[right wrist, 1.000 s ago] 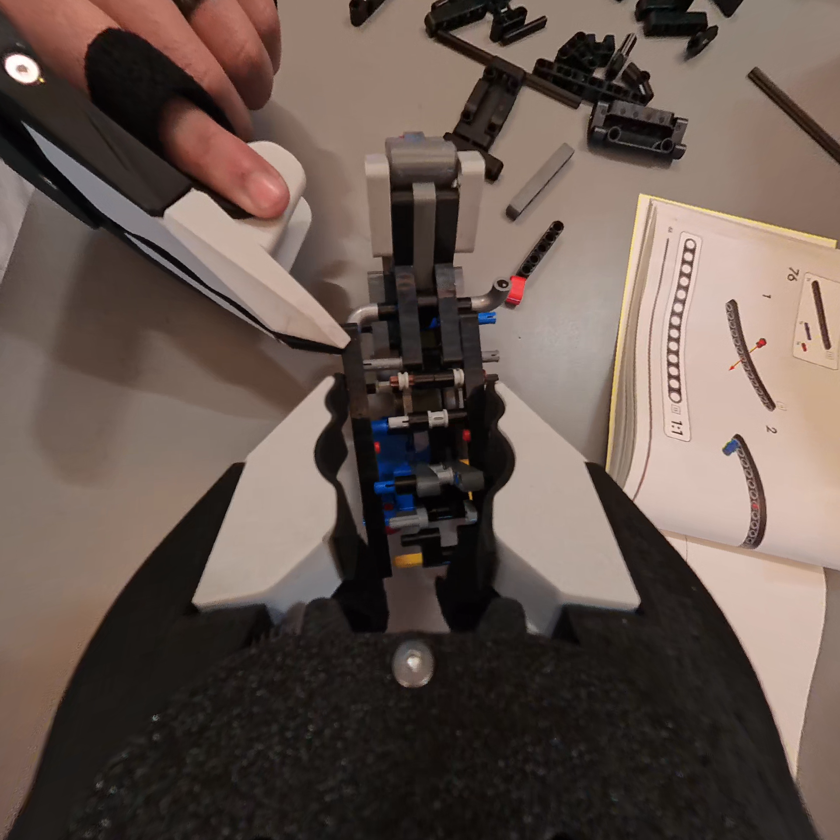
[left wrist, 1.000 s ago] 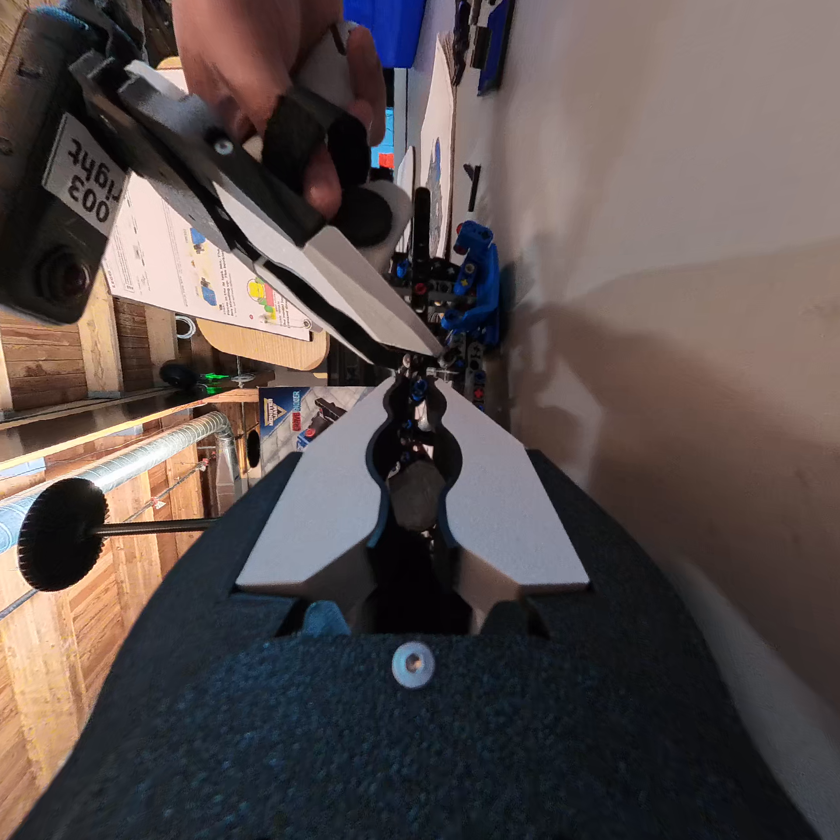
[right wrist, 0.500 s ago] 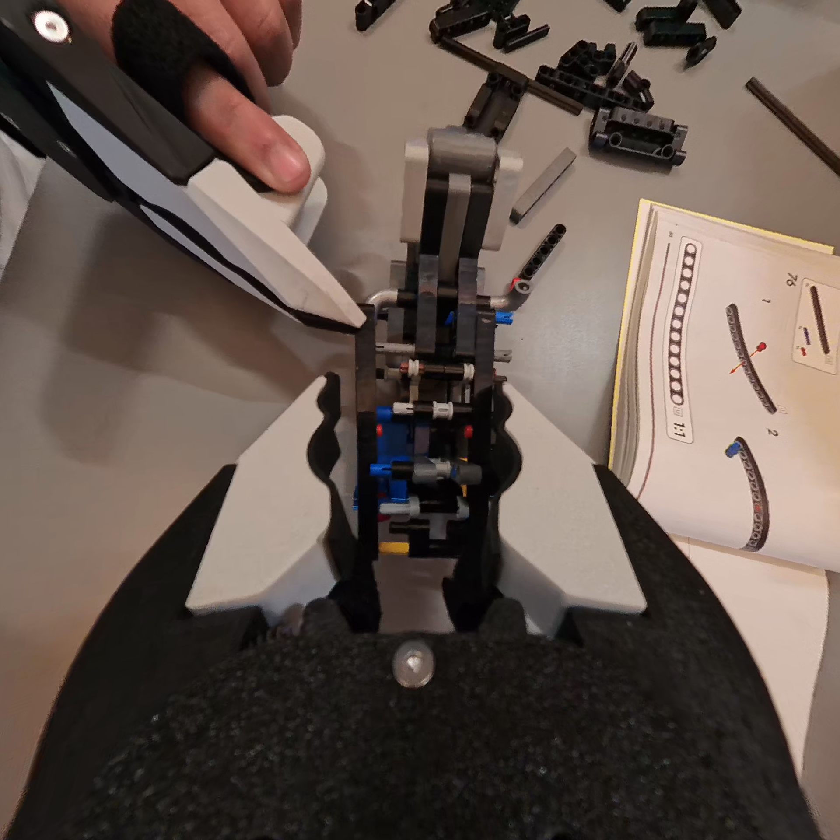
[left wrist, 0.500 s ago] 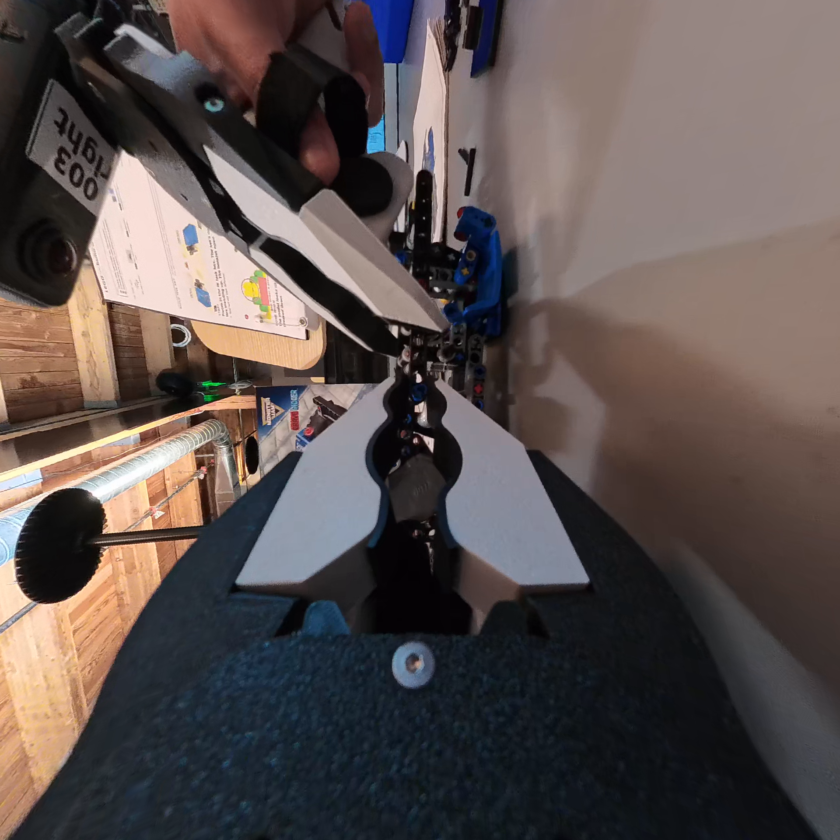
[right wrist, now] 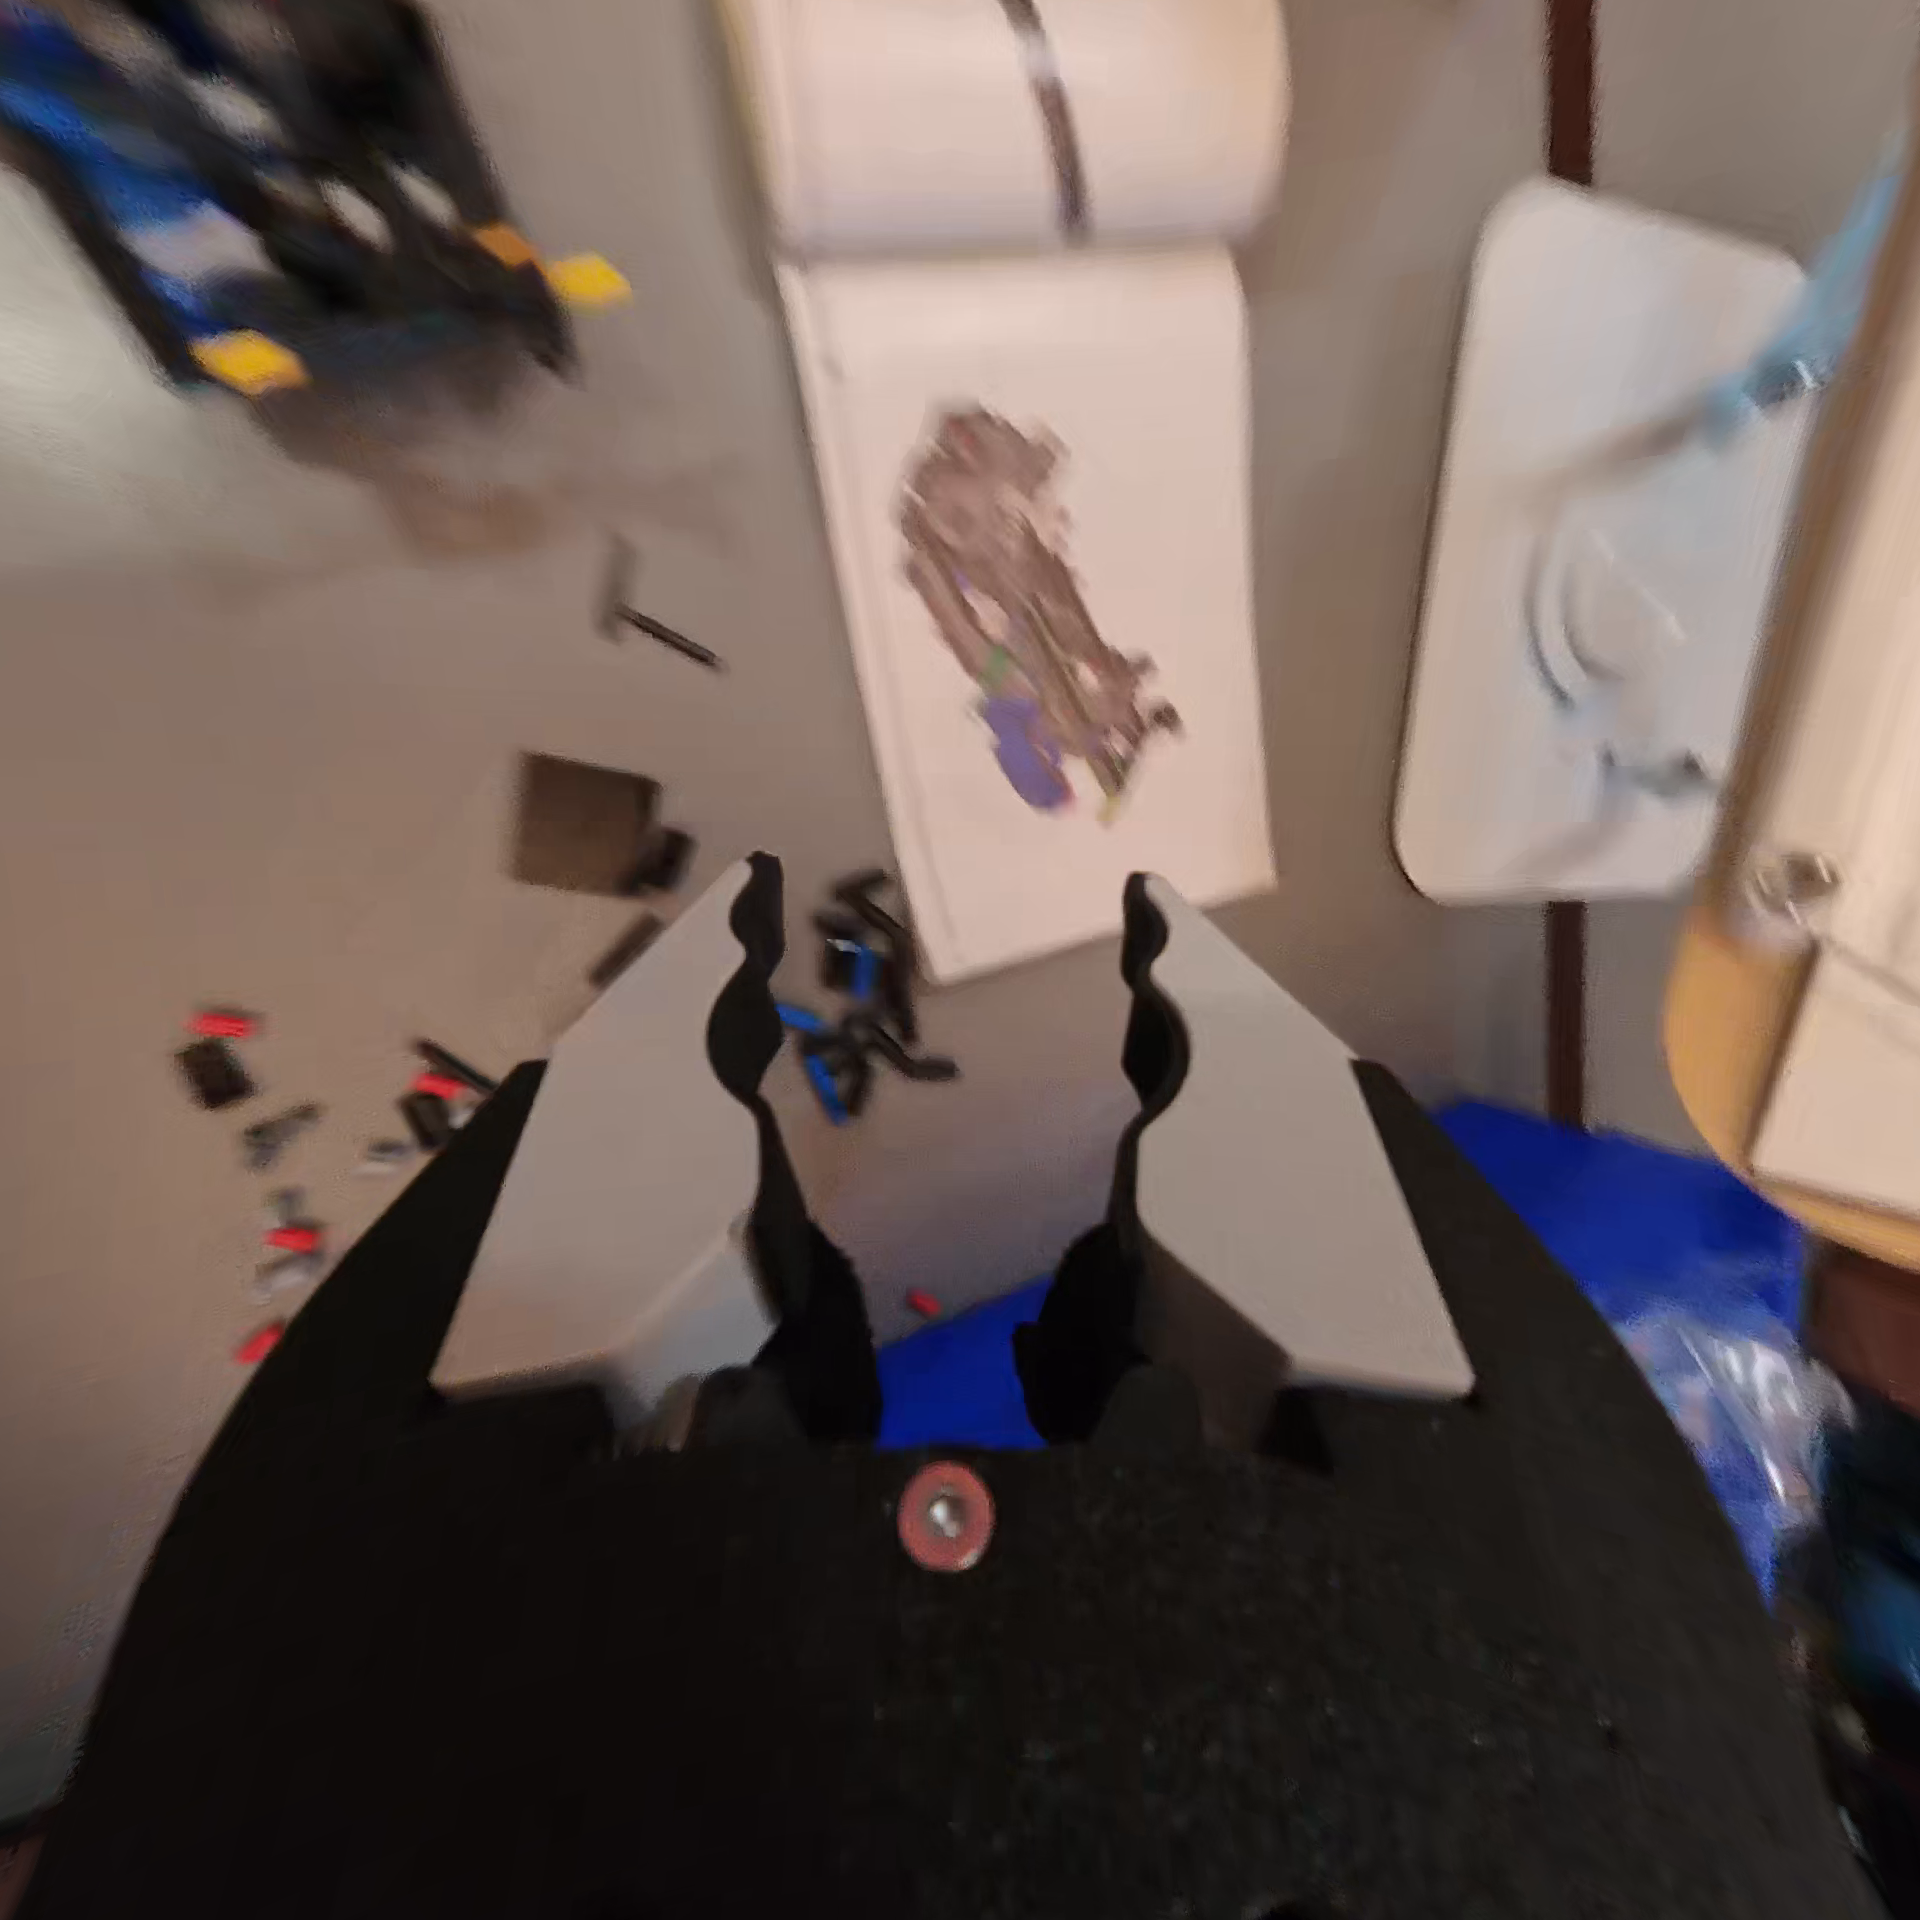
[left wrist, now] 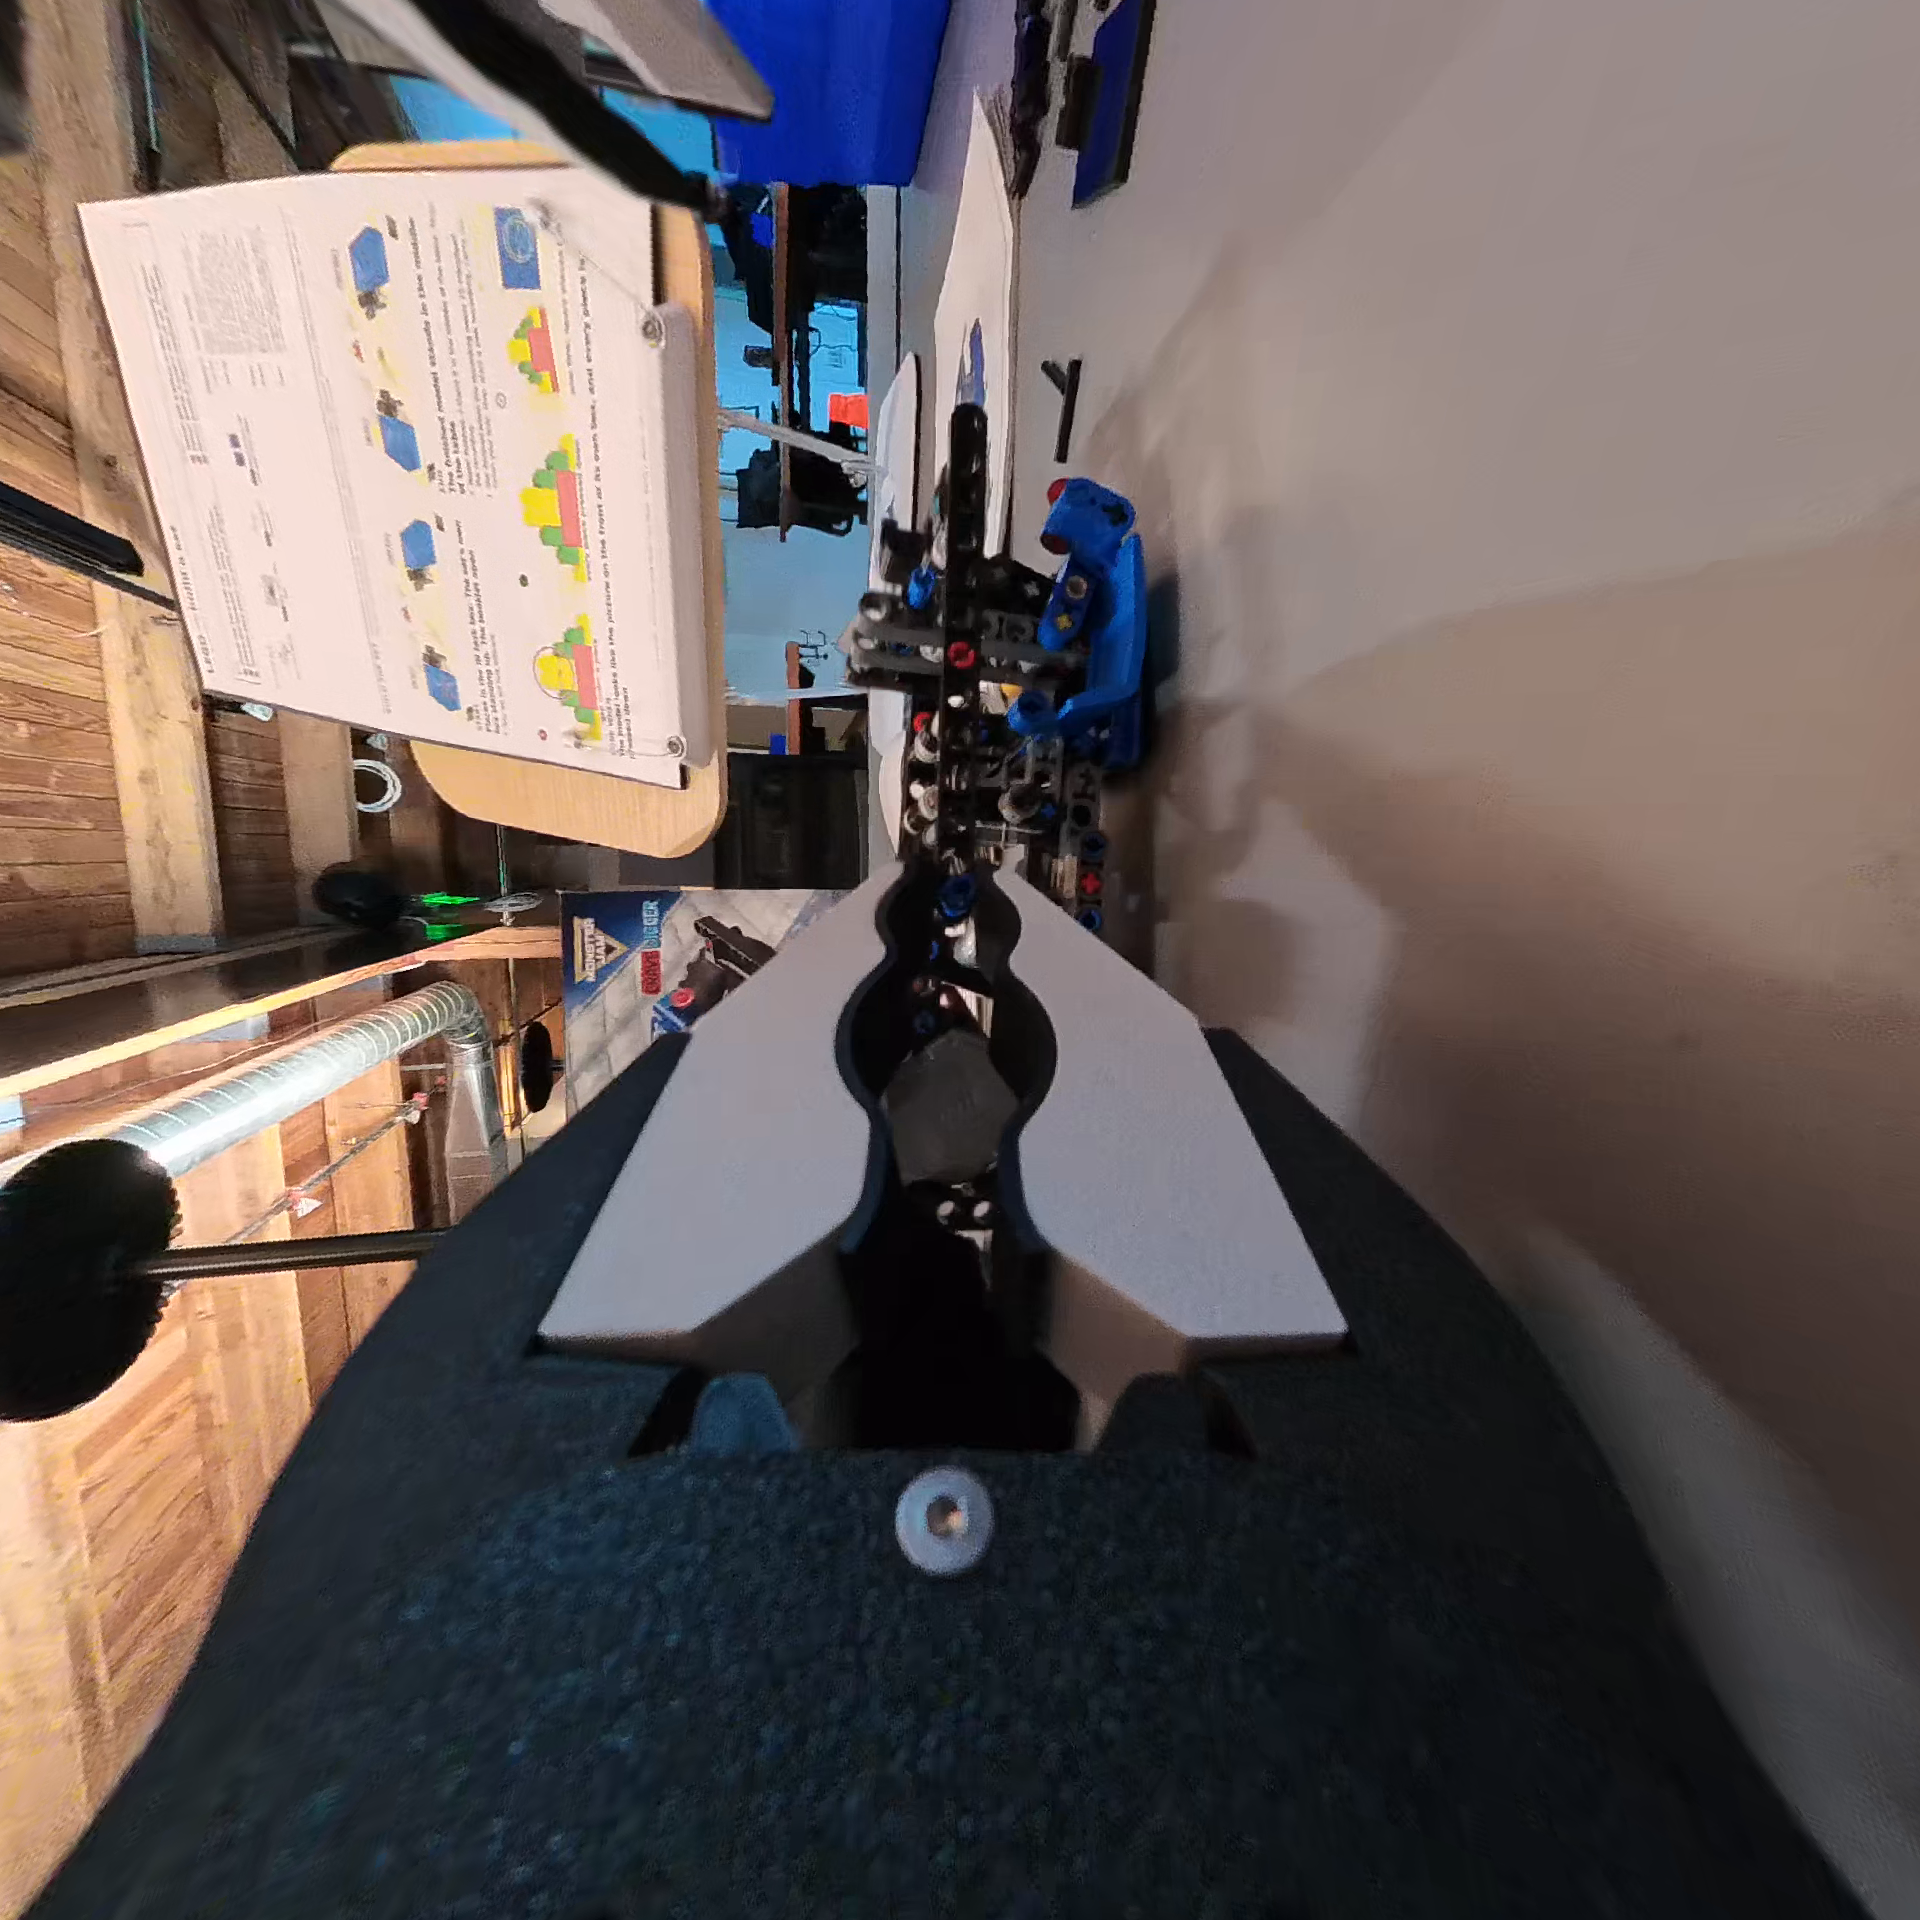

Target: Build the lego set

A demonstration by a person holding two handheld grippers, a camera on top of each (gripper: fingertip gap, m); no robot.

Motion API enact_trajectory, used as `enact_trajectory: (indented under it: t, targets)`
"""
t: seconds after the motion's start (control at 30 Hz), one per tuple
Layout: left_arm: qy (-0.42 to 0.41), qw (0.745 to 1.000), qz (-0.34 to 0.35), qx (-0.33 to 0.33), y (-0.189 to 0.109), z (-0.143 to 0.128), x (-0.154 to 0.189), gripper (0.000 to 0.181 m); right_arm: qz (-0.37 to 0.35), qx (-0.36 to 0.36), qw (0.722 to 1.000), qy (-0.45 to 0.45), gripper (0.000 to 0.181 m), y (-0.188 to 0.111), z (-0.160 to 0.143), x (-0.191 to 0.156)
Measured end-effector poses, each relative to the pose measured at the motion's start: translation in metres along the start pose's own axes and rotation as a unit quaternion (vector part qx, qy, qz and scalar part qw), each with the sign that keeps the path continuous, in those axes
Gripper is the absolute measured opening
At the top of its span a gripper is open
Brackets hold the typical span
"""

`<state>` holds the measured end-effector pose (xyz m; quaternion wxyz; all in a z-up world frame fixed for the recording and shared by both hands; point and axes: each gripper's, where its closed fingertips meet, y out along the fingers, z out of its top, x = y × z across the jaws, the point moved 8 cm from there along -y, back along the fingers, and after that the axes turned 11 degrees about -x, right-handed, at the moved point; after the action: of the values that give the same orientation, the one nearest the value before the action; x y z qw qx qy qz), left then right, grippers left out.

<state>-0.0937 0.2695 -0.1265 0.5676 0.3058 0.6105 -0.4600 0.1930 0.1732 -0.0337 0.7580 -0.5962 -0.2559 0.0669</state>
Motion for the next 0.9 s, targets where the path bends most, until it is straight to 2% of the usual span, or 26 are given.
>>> enact_trajectory:
  t: [0.03, 0.17, 0.3, 0.9]
  targets:
    - [0.000, 1.000, 0.000, 0.001, 0.000, 0.000, 0.000, 0.005, -0.008, -0.013, 1.000, 0.012, 0.062, 0.004, -0.007, 0.006]
    - [-0.002, 1.000, -0.004, 0.009, 0.000, 0.000, 0.000, 0.005, 0.025, -0.042, 0.999, 0.023, 0.062, 0.029, -0.010, 0.012]
    - [0.003, 1.000, 0.001, 0.019, -0.002, 0.001, 0.000, 0.005, -0.006, -0.077, 0.997, 0.009, 0.061, 0.042, -0.011, 0.018]
    - [0.005, 1.000, -0.002, 0.028, -0.004, -0.001, 0.001, 0.005, 0.004, -0.063, 0.998, 0.002, 0.060, 0.040, -0.009, 0.014]
